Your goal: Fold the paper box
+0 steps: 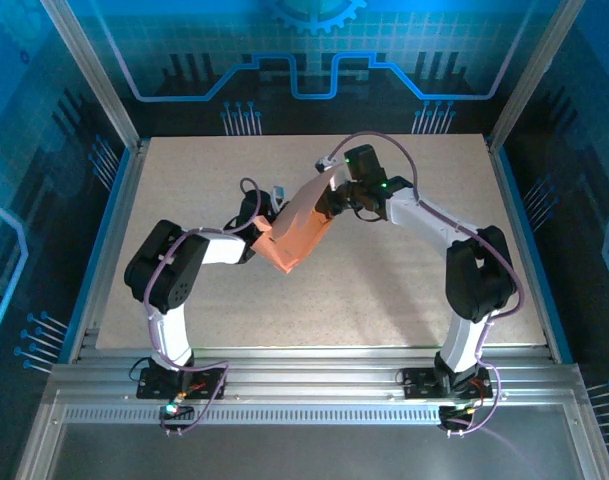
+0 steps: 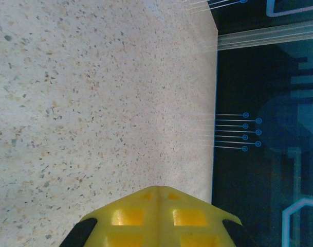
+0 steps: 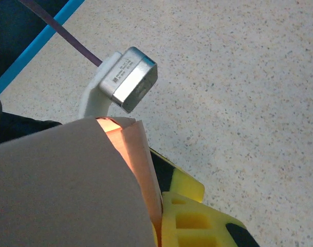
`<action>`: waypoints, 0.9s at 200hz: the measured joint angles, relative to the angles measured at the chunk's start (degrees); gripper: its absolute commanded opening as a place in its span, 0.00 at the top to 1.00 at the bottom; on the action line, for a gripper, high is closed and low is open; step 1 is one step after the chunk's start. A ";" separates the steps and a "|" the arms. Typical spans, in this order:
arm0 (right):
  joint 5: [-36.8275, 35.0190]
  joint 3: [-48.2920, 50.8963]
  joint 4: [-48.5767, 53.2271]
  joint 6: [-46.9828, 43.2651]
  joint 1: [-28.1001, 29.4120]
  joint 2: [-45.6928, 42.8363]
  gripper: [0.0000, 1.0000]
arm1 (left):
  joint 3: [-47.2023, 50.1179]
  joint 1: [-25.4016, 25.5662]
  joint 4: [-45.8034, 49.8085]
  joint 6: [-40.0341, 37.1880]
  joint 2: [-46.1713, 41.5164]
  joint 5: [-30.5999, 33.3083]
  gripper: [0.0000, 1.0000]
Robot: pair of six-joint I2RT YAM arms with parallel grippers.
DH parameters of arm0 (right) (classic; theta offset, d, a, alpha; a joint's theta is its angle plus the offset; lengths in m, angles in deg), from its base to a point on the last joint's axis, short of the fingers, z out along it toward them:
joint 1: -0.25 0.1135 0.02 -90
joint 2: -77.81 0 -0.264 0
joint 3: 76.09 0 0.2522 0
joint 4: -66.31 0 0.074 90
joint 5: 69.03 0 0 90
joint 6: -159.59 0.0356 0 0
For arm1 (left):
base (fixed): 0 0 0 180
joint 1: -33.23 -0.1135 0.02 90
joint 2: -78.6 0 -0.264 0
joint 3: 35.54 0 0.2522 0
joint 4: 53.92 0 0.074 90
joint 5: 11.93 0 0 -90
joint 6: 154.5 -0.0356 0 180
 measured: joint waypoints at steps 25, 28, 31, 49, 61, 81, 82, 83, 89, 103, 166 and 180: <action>0.35 0.15 -0.42 0.00 0.33 0.15 1.00 | 0.39 -0.26 0.28 0.04 0.02 -0.28 0.91; 0.74 0.31 -0.57 0.02 0.28 0.15 1.00 | 0.52 -0.33 0.26 0.04 0.02 -0.46 0.91; 0.96 0.48 -0.79 0.02 0.26 0.13 1.00 | 0.63 -0.35 0.24 0.04 0.02 -0.59 0.90; 3.61 1.38 -1.11 -0.24 -0.50 0.11 1.00 | 1.75 -0.68 -0.87 0.04 0.02 -1.68 0.84; 5.81 1.66 -0.20 -0.76 -1.29 0.13 1.00 | 2.56 -0.96 -1.73 0.00 -0.13 -2.45 0.81; 9.11 1.66 2.23 -1.73 -3.67 0.24 1.00 | 4.02 -2.14 -2.73 -0.11 -1.68 -3.67 0.77; 9.33 1.66 2.43 -1.77 -3.93 0.24 1.00 | 4.11 -2.23 -2.82 -0.13 -1.84 -3.78 0.77; 9.44 1.66 2.51 -1.81 -4.04 0.24 1.00 | 4.17 -2.27 -2.86 -0.11 -1.92 -3.82 0.77; 10.34 1.66 3.08 -2.05 -5.25 0.24 1.00 | 4.66 -2.67 -3.17 -0.24 -2.75 -4.11 0.76; 13.27 1.66 3.96 -2.14 -8.35 0.24 1.00 | 5.77 -3.82 -4.37 -0.17 -4.50 -4.94 0.74; 30.80 -2.80 5.31 12.74 -17.44 4.55 1.00 | 6.56 -4.57 -5.57 -0.46 -7.52 -5.49 0.73; 33.77 -4.81 7.67 16.39 -16.94 6.25 1.00 | 5.40 -3.39 -5.55 -1.57 -8.48 -5.27 0.78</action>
